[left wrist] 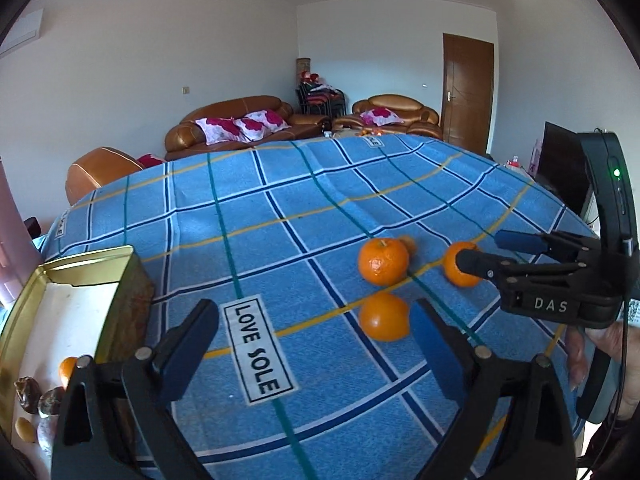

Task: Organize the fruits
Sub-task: 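Grasp an orange with the left tool while the right tool grasps another orange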

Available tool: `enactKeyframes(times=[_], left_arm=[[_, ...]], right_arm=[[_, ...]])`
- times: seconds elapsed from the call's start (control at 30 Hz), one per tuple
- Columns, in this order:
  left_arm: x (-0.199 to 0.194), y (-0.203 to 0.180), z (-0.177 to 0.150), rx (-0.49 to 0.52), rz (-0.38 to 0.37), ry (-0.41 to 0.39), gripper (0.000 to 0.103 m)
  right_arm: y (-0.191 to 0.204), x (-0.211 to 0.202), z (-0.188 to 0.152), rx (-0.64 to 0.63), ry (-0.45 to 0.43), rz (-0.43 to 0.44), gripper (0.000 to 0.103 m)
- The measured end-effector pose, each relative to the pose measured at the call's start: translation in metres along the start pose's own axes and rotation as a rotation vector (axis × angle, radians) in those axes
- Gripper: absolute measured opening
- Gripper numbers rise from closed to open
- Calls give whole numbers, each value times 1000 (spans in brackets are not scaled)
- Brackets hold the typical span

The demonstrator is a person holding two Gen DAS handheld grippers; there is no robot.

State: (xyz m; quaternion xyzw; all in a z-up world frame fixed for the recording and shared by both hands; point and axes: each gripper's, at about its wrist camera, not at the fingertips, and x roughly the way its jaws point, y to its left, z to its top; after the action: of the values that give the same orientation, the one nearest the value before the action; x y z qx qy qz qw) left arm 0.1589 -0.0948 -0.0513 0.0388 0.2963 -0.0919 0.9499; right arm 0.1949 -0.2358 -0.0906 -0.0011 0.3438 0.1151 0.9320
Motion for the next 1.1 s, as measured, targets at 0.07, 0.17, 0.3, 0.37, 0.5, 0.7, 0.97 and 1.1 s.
enactKeyframes(times=[0.07, 0.17, 0.3, 0.37, 0.5, 0.7, 0.97, 1.1], left_arm=[[9, -2, 3, -21, -37, 18, 96], [22, -5, 7, -22, -60, 53, 90], [35, -14, 9, 7, -73, 90, 88], [42, -19, 10, 19, -87, 108, 78], [58, -30, 9, 71, -121, 192, 71], [70, -34, 7, 74, -159, 252, 45], [61, -28, 8, 46, -158, 207, 45], [53, -25, 9, 37, -147, 166, 45]], right_arm=[[-2, 4, 1, -1, 15, -1, 69], [-2, 9, 1, 0, 36, -6, 63], [-8, 18, 1, 21, 81, 4, 60], [-10, 21, 1, 30, 95, 15, 60], [-9, 27, 0, 25, 132, 21, 60], [-9, 33, 1, 28, 157, 34, 51], [-5, 27, 1, 6, 127, 41, 50], [-4, 22, 2, 1, 98, 49, 50]])
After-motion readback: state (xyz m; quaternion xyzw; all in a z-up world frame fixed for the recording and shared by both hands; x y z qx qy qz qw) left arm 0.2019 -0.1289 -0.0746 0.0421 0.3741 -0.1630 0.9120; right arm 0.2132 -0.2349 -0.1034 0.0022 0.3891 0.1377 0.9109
